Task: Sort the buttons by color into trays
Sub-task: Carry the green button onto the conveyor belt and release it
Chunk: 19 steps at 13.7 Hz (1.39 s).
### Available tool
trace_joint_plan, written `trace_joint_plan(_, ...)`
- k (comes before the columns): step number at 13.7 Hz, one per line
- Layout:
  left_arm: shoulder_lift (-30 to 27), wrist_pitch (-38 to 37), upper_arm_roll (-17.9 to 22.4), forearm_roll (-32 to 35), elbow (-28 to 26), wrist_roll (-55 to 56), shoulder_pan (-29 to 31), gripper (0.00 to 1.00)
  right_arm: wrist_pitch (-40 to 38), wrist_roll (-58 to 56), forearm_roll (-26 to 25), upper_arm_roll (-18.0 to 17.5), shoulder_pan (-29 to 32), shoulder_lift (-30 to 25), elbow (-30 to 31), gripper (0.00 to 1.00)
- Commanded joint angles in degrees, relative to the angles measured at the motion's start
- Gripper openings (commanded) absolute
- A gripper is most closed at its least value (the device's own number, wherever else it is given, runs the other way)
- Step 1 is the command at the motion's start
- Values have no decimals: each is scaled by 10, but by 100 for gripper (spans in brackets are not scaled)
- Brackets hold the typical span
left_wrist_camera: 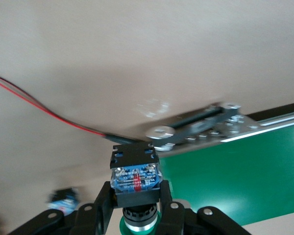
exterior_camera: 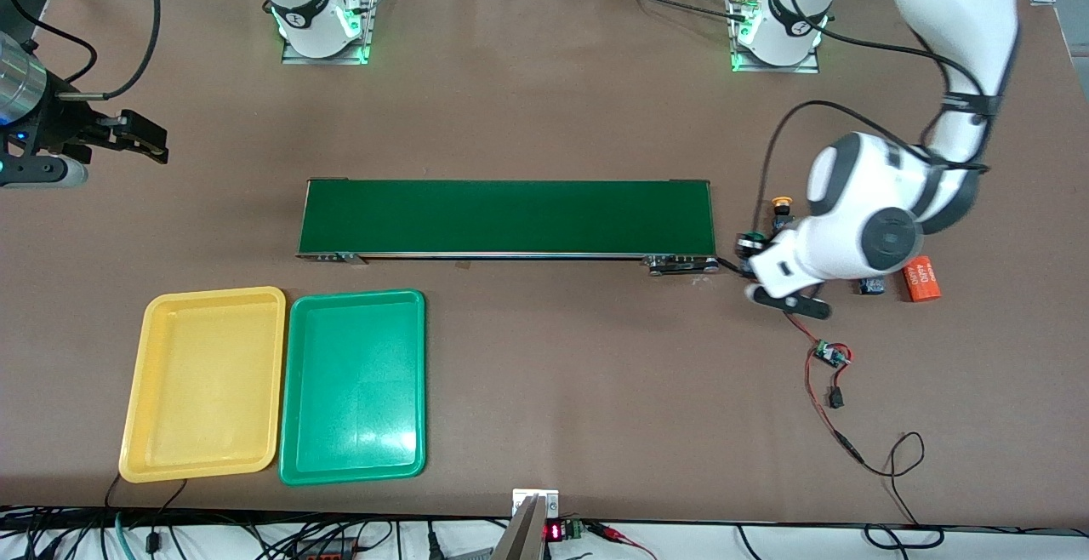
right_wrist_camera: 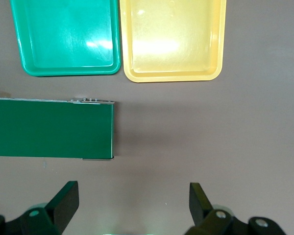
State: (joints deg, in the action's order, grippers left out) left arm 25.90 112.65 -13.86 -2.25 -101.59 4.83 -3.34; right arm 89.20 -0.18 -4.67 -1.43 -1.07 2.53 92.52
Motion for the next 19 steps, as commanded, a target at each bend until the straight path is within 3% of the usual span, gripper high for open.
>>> trace_joint_plan(1,-32,3,-2,10,-35,56,-31,2,11,-8,-8,-5,-2,30,-8,100)
trace_joint_plan(6,-55,124,-46,8,-133,90,-31,3,12,-10,-15,-7,-2,39,-5,100)
trace_joint_plan(11,-57,147,-83,7,-149,161,-33,4,-41,-32,-15,-6,0,35,-5,100)
trace_joint_plan(12,-58,153,-83,7,-155,166,-35,9,-40,-29,-14,-6,-1,34,-4,100)
trace_joint_plan(13,-55,153,-84,7,-155,167,-37,46,-37,-27,-9,-6,0,33,-5,100)
trace_joint_plan(14,-56,153,-83,5,-155,161,-37,99,-32,-27,-7,-6,0,32,-5,100)
trace_joint_plan(19,-105,146,-62,4,-152,161,-17,100,-15,-25,4,-6,3,35,-5,100)
